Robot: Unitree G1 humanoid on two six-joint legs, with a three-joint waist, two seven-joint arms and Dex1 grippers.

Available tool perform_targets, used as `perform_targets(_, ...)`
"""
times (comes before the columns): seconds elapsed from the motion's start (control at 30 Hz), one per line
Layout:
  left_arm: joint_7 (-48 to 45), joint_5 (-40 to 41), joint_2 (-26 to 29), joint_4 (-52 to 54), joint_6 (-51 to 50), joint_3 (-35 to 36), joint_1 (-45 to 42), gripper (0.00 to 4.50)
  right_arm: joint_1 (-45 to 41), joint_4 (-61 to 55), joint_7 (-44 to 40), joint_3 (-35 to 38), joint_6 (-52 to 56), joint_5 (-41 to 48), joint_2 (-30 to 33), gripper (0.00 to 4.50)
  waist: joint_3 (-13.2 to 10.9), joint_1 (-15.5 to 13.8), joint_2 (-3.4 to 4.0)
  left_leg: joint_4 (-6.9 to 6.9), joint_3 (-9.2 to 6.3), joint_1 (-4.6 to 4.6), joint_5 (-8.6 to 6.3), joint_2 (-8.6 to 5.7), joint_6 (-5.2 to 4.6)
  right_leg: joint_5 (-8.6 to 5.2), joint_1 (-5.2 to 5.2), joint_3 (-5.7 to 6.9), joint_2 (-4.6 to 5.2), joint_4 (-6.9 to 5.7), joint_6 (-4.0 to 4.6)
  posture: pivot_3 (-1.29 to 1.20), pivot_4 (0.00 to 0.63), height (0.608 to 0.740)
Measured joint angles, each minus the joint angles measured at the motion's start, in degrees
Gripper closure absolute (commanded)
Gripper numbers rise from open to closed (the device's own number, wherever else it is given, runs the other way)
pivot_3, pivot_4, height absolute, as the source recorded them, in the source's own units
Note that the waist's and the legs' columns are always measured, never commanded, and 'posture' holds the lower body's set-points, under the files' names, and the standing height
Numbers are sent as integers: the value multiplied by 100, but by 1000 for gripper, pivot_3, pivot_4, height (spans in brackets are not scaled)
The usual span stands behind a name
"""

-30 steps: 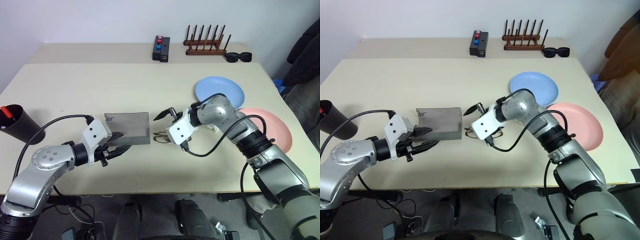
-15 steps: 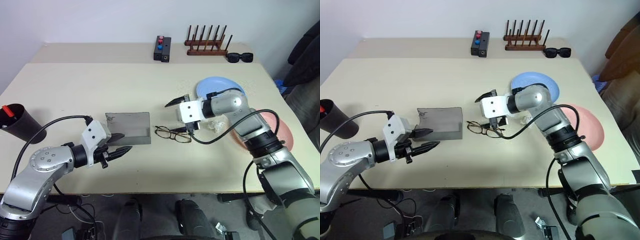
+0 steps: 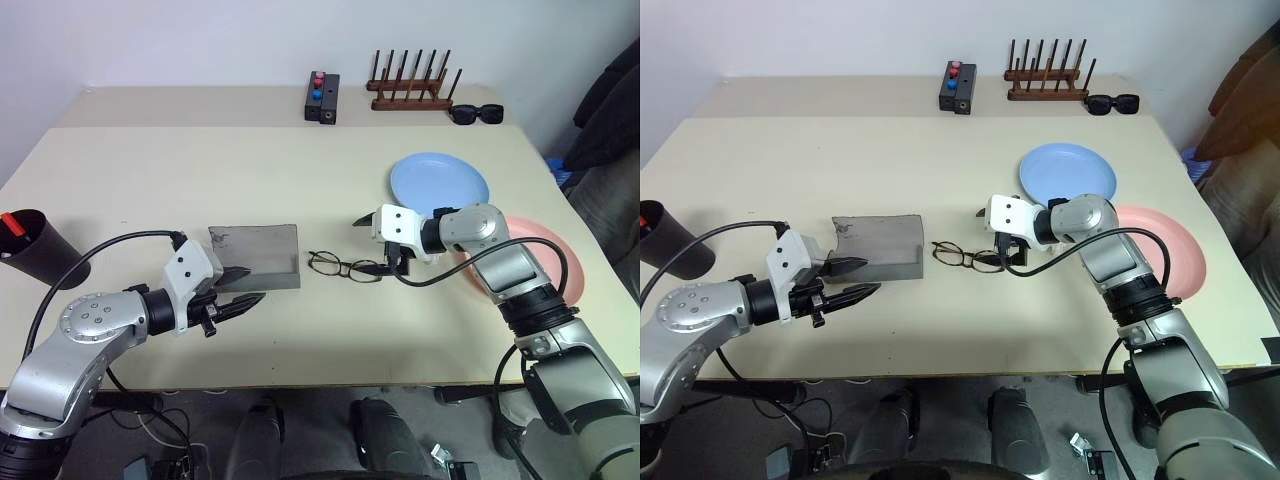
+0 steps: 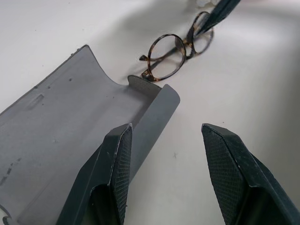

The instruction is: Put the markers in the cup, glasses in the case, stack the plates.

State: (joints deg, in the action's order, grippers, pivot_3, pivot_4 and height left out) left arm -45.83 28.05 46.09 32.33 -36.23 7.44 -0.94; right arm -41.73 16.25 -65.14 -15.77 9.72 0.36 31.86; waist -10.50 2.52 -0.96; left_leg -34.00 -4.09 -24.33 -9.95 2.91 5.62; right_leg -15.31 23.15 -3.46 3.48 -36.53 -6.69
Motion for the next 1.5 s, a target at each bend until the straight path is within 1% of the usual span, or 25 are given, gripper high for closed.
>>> perform_targets(0.3, 8, 2, 0, 7, -98, 1, 15, 2102, -195, 542, -125, 421, 1604, 817, -250, 75, 0, 2, 0, 0, 0, -1, 0, 0, 0, 0, 0, 0, 0, 0, 0, 0, 150, 740)
perform_targets(0.5, 17, 4, -2, 40, -99, 0, 16, 2102, -326, 1041, 114, 499, 2201, 935, -399, 75, 0, 1, 0, 0, 0, -2, 0, 0, 0, 0, 3, 0, -1, 0, 0, 0, 150, 740)
perform_targets(0.77, 46, 7, -3, 54, -105, 0, 23, 2102, -412, 1436, 559, 637, 2348, 951, -571, 75, 0, 4, 0, 0, 0, -3, 0, 0, 0, 0, 4, 0, -2, 0, -1, 0, 150, 740)
perform_targets(0.93, 56, 8, -3, 60, -105, 0, 71, 2102, -399, 1423, 748, 770, 2245, 952, -601, 75, 0, 1, 1, 0, 0, -4, 0, 0, 0, 0, 5, 0, -2, 0, -1, 0, 150, 740)
perform_targets(1.07, 87, 8, -2, 118, -99, 13, 112, 2102, -292, 941, 759, 757, 1797, 873, -511, 75, -2, 3, 3, 1, 0, -6, 0, 0, 0, 0, 8, -1, -2, 0, -2, 0, 150, 740)
perform_targets(1.17, 94, 9, -2, 139, -98, 51, 162, 2102, -239, 285, 790, 754, 1594, 760, -203, 75, -5, -9, 8, 0, 0, -8, 0, 0, 0, -1, 10, -1, -1, 0, -2, 0, 150, 740)
perform_targets(1.23, 96, 10, -1, 141, -97, 86, 173, 2102, -198, -232, 792, 778, 1657, 769, -5, 75, -5, -5, 8, 0, 0, -8, 0, 0, 0, -2, 11, -1, -1, 0, -2, 0, 150, 740)
perform_targets(1.3, 99, 9, -1, 149, -90, 105, 182, 2102, -55, -830, 828, 871, 2037, 900, 102, 75, -5, -4, 8, 1, 0, -7, -1, 0, 0, -2, 10, -2, -1, 0, -1, 0, 150, 740)
perform_targets(1.37, 106, 9, -2, 151, -84, 112, 207, 2102, 143, -1346, 998, 1199, 2973, 1334, 66, 75, -5, -6, 8, 1, 0, -8, -1, 0, 0, -2, 10, -4, -1, 0, -1, 0, 150, 740)
perform_targets(1.4, 111, 9, -4, 153, -79, 119, 236, 2102, 214, -1613, 1219, 1602, 3834, 1741, -80, 75, -5, -8, 7, 0, 0, -9, -1, 0, 0, -1, 10, -5, -1, -1, 0, 0, 150, 740)
perform_targets(1.47, 116, 10, -7, 153, -76, 123, 249, 2102, 260, -2012, 1622, 2340, 5205, 2365, -365, 75, -5, -11, 7, -1, 0, -8, -1, 0, 0, -1, 10, -6, -1, -3, 0, 0, 150, 740)
perform_targets(1.5, 118, 10, -7, 153, -73, 124, 250, 2102, 296, -2183, 1761, 2596, 5656, 2559, -475, 75, -4, -11, 6, -1, 0, -7, -1, 0, 0, -1, 9, -6, -2, -4, 0, 0, 150, 740)
